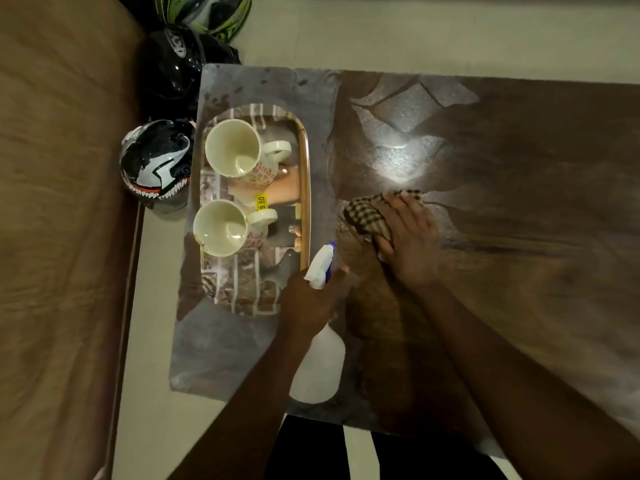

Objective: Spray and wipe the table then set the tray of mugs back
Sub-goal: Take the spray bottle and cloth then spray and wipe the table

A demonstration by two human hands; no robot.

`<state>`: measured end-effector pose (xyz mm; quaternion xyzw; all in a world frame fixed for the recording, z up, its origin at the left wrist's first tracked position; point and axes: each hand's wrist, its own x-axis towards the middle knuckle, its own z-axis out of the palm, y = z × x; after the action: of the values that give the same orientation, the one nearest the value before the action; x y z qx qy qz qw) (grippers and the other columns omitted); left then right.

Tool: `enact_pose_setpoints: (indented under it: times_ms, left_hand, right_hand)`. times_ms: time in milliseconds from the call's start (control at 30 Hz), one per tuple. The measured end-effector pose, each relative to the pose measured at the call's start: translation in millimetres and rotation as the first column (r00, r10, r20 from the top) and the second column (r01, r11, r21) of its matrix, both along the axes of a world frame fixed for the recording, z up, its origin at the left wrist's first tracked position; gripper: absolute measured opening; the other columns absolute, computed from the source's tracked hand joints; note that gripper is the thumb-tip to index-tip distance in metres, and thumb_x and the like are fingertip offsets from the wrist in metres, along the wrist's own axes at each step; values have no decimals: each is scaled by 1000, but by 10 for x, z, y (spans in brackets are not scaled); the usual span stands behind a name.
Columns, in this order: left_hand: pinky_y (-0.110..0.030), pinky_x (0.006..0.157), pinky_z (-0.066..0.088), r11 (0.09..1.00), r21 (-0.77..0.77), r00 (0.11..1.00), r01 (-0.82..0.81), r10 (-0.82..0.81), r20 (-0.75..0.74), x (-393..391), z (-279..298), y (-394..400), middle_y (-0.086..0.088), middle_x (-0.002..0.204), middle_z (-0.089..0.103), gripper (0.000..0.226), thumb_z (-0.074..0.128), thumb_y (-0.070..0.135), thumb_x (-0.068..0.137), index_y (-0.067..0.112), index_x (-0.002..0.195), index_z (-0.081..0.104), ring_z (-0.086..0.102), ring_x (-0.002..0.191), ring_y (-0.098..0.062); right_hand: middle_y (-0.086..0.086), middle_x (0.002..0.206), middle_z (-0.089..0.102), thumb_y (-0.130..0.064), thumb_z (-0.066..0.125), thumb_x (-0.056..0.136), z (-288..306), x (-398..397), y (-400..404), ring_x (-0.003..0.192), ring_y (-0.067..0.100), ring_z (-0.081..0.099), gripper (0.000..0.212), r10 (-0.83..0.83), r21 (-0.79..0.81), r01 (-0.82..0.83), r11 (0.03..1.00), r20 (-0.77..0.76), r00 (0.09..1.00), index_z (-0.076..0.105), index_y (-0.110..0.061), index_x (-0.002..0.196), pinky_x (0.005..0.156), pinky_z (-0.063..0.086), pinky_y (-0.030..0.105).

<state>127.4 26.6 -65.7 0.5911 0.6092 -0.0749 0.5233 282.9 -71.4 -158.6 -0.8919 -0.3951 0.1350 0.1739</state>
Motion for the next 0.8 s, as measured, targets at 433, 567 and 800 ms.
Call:
enact_pose_setpoints:
  times_ms: [433,567,800]
  left_hand:
    - [-25,50,45,996,-35,993,87,-84,77,-696,51,-285,1,47,59,25,63,30,80,27,56,54,55,41,-9]
    - [-24,52,47,986,-122,991,113,-103,89,-908,22,-247,-6,54,64,19,67,31,84,20,68,64,58,43,-14]
    - [-33,54,50,995,-69,991,70,-62,117,-1376,12,-116,-16,58,62,34,72,36,81,4,74,65,60,51,-23]
  right_hand:
    - [7,142,46,-36,49,83,-28,-627,-415,136,25,29,56,103,-34,-103,994,20,994,43,-20,137,111,19,41]
    - [8,140,48,-31,50,82,-6,-1439,-352,134,27,33,54,44,44,-46,998,41,998,47,-17,134,107,27,46]
    - [2,146,42,-34,49,88,-16,-1494,-745,137,23,30,51,385,-90,-379,921,65,920,42,-23,137,107,28,44]
